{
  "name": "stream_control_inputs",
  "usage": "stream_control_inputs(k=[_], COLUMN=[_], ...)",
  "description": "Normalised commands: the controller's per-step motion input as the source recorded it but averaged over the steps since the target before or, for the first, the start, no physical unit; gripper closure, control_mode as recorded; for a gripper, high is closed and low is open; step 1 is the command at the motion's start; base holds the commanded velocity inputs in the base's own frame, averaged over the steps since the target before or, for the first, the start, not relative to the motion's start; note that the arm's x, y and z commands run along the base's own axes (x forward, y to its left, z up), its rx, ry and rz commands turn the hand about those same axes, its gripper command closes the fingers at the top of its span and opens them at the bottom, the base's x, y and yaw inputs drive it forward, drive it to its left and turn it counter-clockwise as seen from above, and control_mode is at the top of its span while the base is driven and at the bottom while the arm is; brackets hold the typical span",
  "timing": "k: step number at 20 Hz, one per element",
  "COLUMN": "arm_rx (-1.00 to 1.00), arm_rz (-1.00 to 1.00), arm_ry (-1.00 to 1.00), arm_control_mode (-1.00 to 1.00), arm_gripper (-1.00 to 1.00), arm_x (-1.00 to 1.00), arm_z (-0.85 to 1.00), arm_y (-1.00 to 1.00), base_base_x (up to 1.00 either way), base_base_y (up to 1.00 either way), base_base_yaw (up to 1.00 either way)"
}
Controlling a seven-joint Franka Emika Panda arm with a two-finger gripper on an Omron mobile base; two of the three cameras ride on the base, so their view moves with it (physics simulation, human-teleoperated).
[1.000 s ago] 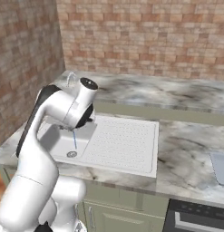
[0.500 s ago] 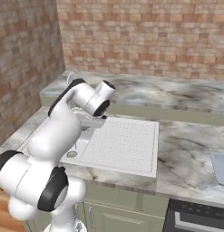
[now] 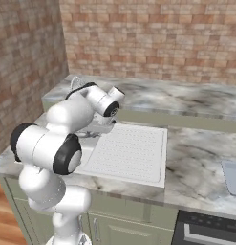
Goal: Take the fish out of the fridge, briefly rinse it in the sink, and place it on the tray next to the sink.
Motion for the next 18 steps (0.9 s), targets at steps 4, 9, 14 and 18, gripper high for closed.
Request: stream_control_inputs(k=[4,9,14,18], arm_rx=[-0.08,-0.07,0.02,0.0], arm_rz=[0.06,0.06,0.04,0.0], arm_ry=[-0.2,-0.26,-0.02,-0.06], arm_control_mode=[-1.0,-1.0,-1.0,-1.0], arm_gripper=[1.0,1.0,1.0,1.0], arm_x=[0.08,0.0,0.03,0.26], arm_z=[-0.55,-0.4,-0.04,-0.04], arm_y=[0.32,0.22,0.05,0.02], base_base_x=[0.0,0.0,0.0,0.0], base_base_y=[0.0,0.0,0.0,0.0], base_base_yaw=[0.0,0.0,0.0,0.0])
